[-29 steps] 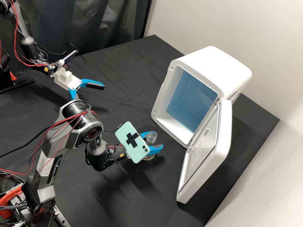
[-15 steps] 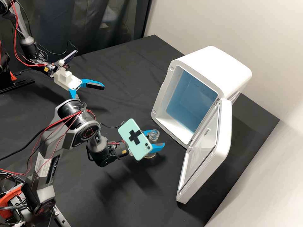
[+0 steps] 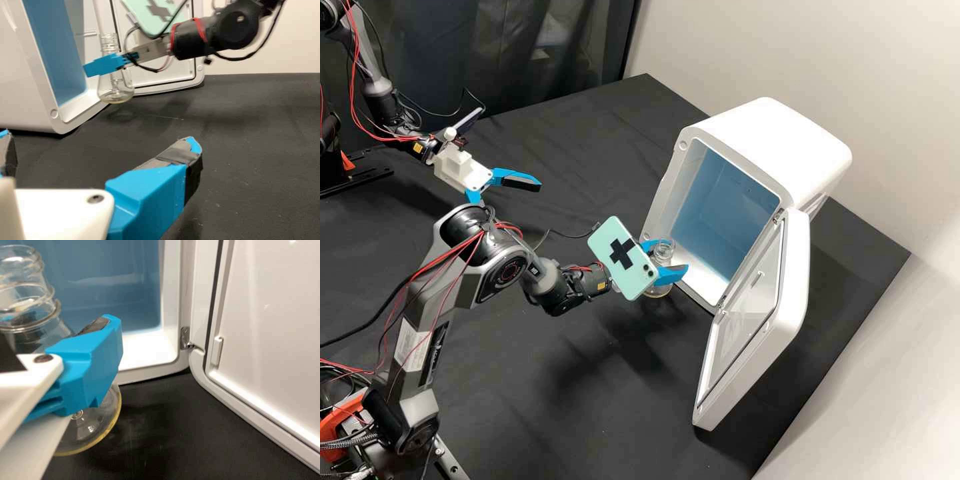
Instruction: Place the flask in the incubator
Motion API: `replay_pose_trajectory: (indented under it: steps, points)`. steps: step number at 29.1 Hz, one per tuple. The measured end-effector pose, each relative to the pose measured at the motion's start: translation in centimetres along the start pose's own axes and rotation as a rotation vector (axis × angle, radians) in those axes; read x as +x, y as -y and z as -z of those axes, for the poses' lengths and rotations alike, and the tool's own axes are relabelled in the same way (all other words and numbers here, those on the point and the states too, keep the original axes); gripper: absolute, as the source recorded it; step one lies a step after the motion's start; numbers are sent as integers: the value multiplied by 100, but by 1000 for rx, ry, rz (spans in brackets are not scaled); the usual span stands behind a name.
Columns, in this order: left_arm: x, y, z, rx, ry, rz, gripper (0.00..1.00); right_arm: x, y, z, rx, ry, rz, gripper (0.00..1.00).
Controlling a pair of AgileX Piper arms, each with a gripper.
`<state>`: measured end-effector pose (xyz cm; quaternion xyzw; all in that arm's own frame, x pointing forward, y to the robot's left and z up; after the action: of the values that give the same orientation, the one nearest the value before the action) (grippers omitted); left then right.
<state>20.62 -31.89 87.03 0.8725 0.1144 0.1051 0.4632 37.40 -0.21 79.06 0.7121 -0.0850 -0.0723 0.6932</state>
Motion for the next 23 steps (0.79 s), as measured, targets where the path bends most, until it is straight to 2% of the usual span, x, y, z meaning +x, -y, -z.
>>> replay_pose_trajectory:
  steps: [2, 4, 6, 10, 16, 19, 23]
  points:
    - [5, 5, -8, -2, 2, 2, 100, 67, 18, 32, -5, 16, -8, 0]
    - [22, 13, -19, -2, 7, 5, 100, 159, 32, 70, -24, 28, -15, 0]
    - [28, 19, -35, -2, 14, 8, 100, 211, 42, 108, -35, 27, -19, 0]
    - [61, 0, -59, -2, 18, -1, 100, 374, 58, 161, -55, 46, -35, 0]
    - [85, -9, -61, -9, 4, -9, 100, 613, 48, 230, -45, 100, -56, 0]
    - [106, 6, -47, -13, 0, -3, 100, 697, 64, 262, -52, 109, -56, 0]
    - [116, 7, -40, -20, -12, -5, 100, 793, 99, 386, -64, 105, -50, 0]
